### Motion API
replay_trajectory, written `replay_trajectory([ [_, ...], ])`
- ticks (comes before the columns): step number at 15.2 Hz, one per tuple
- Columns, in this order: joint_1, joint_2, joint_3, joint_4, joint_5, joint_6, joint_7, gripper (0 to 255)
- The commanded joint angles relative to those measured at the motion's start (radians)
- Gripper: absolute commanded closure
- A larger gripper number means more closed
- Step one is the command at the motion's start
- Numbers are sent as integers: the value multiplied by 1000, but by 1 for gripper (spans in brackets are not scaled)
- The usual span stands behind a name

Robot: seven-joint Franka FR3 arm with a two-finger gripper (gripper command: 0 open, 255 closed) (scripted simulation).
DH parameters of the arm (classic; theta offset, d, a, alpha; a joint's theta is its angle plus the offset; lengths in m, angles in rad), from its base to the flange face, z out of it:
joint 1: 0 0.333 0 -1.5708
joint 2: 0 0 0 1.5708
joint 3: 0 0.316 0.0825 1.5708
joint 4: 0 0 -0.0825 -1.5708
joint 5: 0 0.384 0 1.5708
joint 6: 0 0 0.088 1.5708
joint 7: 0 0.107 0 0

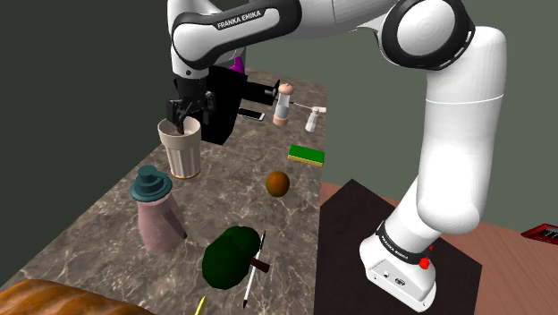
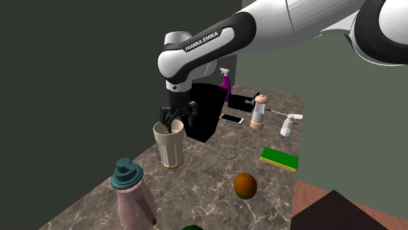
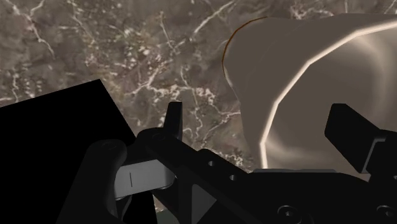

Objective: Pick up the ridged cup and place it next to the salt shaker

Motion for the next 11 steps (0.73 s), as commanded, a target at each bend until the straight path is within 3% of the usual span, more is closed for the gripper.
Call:
replay_trajectory([
  [1, 0, 0, 0, 0, 0, 0, 0, 0],
  [2, 0, 0, 0, 0, 0, 0, 0, 255],
  [11, 0, 0, 0, 0, 0, 0, 0, 255],
])
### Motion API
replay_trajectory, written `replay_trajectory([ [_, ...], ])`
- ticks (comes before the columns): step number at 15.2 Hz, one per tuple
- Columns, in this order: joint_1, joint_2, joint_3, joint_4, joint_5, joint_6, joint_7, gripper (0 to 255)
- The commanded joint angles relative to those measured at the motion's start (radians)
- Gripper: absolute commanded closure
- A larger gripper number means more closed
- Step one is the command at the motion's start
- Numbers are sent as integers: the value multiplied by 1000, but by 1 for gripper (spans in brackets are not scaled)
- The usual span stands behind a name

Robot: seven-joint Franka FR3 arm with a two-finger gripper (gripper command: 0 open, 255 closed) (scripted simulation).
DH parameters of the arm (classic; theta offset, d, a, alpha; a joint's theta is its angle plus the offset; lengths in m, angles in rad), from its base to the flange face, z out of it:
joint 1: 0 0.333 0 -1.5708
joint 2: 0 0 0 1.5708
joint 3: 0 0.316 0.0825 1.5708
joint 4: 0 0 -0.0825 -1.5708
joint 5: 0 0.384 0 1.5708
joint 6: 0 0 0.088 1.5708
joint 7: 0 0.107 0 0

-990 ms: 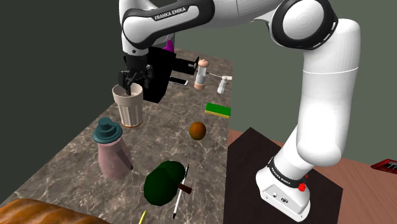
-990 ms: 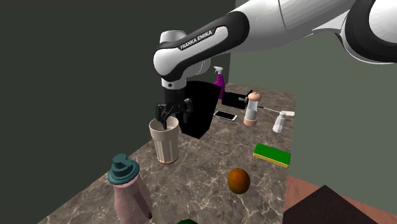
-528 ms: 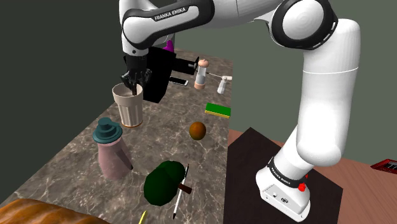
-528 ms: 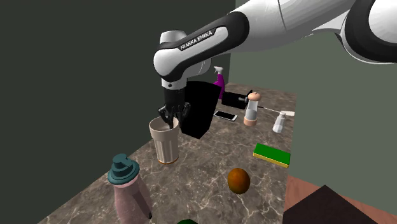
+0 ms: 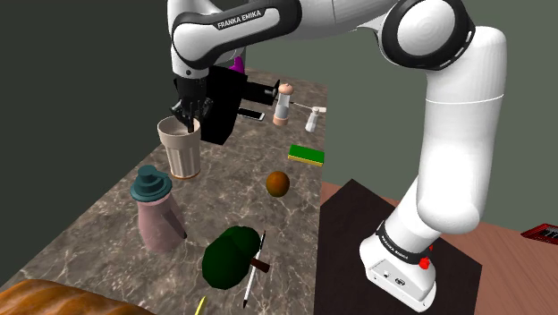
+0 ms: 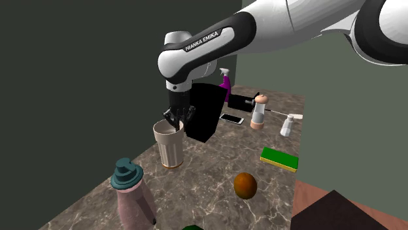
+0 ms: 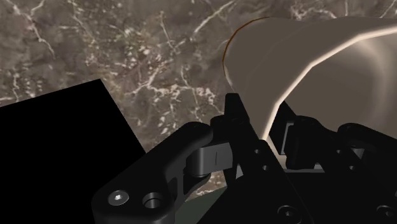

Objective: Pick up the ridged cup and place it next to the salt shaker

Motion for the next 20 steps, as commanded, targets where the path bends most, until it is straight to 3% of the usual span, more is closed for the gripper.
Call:
replay_trajectory([
  [1, 0, -4, 1, 7, 2, -11, 0, 255],
  [20, 5, -45, 10, 204, 15, -247, 0, 255],
])
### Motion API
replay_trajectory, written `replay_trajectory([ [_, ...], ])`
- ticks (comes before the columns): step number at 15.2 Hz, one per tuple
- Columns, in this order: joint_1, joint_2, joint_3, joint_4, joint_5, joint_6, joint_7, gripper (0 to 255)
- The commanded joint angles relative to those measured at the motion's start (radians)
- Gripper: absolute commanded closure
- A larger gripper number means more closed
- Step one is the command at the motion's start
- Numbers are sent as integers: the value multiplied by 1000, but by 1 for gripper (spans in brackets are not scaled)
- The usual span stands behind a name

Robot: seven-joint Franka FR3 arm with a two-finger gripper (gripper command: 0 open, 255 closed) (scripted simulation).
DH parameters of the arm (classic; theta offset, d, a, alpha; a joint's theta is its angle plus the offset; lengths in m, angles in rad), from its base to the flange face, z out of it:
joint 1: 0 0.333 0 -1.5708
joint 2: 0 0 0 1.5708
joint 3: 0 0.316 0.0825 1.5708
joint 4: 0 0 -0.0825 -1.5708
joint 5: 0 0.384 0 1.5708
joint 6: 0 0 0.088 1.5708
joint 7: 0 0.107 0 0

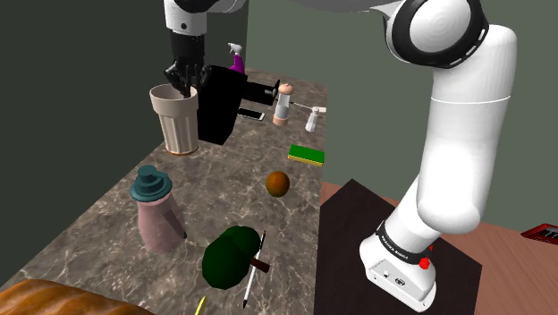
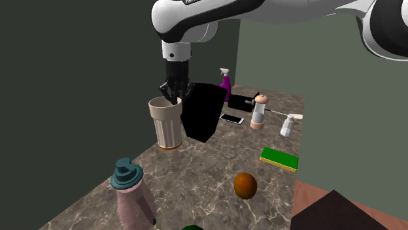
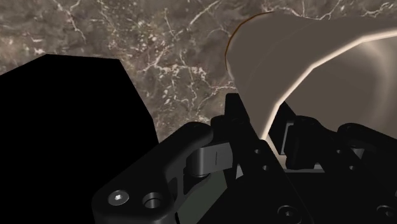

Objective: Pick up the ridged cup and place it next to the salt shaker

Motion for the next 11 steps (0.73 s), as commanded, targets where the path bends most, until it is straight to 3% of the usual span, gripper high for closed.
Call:
replay_trajectory([
  [1, 1, -1, 1, 26, 0, -26, 0, 255],
  [11, 16, 20, 3, 192, -5, -172, 6, 255],
])
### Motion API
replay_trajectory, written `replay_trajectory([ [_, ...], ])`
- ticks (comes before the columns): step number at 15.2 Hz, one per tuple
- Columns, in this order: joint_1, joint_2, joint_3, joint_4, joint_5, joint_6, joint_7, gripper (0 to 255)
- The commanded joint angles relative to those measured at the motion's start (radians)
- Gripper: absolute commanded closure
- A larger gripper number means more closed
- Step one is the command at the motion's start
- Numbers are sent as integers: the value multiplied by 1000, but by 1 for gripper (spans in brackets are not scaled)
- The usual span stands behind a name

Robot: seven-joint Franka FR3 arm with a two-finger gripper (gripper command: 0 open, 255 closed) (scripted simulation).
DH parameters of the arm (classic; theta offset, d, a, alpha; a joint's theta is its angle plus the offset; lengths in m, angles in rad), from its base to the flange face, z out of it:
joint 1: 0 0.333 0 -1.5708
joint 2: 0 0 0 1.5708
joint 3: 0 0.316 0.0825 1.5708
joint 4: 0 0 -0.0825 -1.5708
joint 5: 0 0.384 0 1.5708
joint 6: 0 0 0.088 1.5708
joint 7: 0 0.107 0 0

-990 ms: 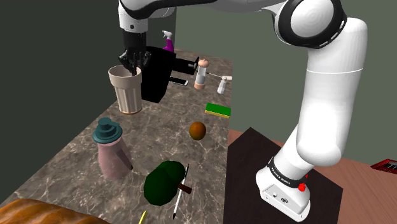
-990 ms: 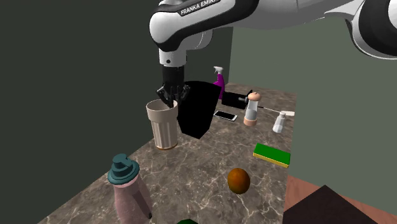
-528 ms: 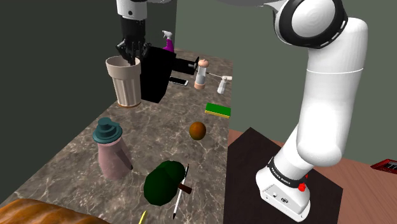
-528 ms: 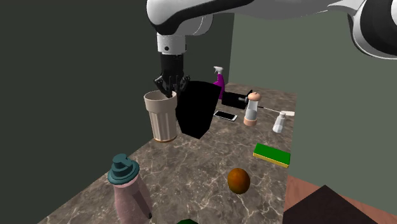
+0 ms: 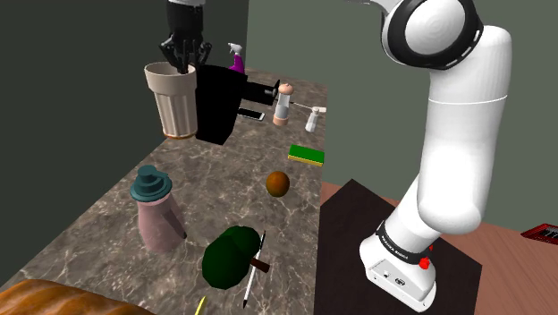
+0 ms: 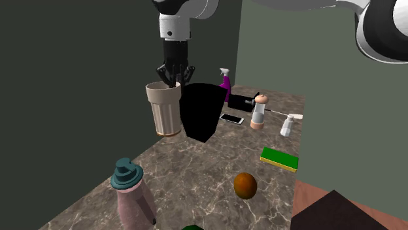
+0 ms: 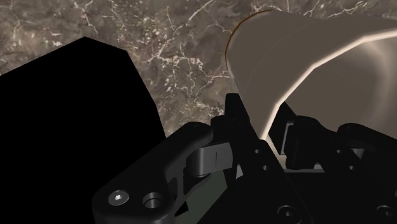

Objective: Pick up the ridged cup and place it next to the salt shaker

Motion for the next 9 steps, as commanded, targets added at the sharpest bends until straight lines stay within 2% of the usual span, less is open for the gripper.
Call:
replay_trajectory([
  [1, 4, 2, 1, 31, -1, -29, 2, 255],
  [9, 30, 57, 0, 229, -17, -171, 9, 255],
])
